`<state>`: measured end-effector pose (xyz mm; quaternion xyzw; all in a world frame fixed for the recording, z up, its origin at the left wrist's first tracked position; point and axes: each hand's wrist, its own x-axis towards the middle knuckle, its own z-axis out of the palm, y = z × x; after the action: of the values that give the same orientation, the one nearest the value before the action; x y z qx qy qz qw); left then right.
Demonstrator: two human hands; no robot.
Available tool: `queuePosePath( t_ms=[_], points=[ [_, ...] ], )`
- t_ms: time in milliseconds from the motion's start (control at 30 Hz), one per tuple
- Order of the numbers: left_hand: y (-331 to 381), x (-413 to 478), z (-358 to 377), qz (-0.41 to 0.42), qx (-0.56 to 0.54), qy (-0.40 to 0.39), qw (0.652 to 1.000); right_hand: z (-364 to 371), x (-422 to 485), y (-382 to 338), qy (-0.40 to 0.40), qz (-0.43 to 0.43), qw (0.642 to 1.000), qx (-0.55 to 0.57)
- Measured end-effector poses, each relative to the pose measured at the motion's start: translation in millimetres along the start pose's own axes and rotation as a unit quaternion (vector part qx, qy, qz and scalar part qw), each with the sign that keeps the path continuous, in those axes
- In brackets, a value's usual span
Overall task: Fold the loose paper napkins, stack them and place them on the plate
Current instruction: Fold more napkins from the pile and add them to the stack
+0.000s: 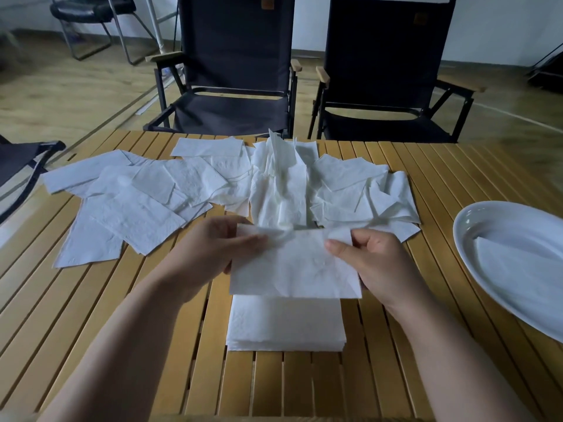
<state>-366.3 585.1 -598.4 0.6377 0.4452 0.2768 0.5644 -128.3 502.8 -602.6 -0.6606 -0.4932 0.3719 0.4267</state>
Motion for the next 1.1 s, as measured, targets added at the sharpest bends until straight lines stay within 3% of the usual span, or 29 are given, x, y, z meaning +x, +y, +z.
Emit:
queuePosePath(
  t_ms=[100, 200, 400, 567, 667, 833, 1100],
  points=[
    [-12.0, -2.3, -7.7, -0.085, 0.138, -0.068, 0.984, -5.7, -3.7, 6.0, -0.107, 0.106, 0.986, -0.071],
    [-14.6, -5.8, -4.9, -0.120, 0.234, -0.098, 0.960, -6.5, -3.0, 15.2, -0.158, 0.149, 0.962, -0.165],
    [-18.6, -1.5, 5.9, -0.130, 0.302, -0.107, 0.939, 2.2, 0.6, 24.4, -0.122, 0.155, 0.957, -0.214],
    [-19.8, 2.0, 10.9, -0.139, 0.407, -0.086, 0.898, 11.9, -4.4, 22.6, -0.096, 0.149, 0.936, -0.303],
    [-21.5, 4.1, 12.2, -0.115, 0.437, -0.004, 0.892, 16.6, -8.7, 11.2, -0.027, 0.128, 0.931, -0.341],
    [-9.4, 27.5, 17.8, -0.044, 0.423, 0.121, 0.897, 24.4, 19.6, -7.3, 0.045, 0.080, 0.967, -0.239],
    [-13.9, 134.2, -5.8, -0.036, 0.533, 0.053, 0.843, 30.6, 131.0, -1.2, -0.015, 0.058, 0.908, -0.414]
  ],
)
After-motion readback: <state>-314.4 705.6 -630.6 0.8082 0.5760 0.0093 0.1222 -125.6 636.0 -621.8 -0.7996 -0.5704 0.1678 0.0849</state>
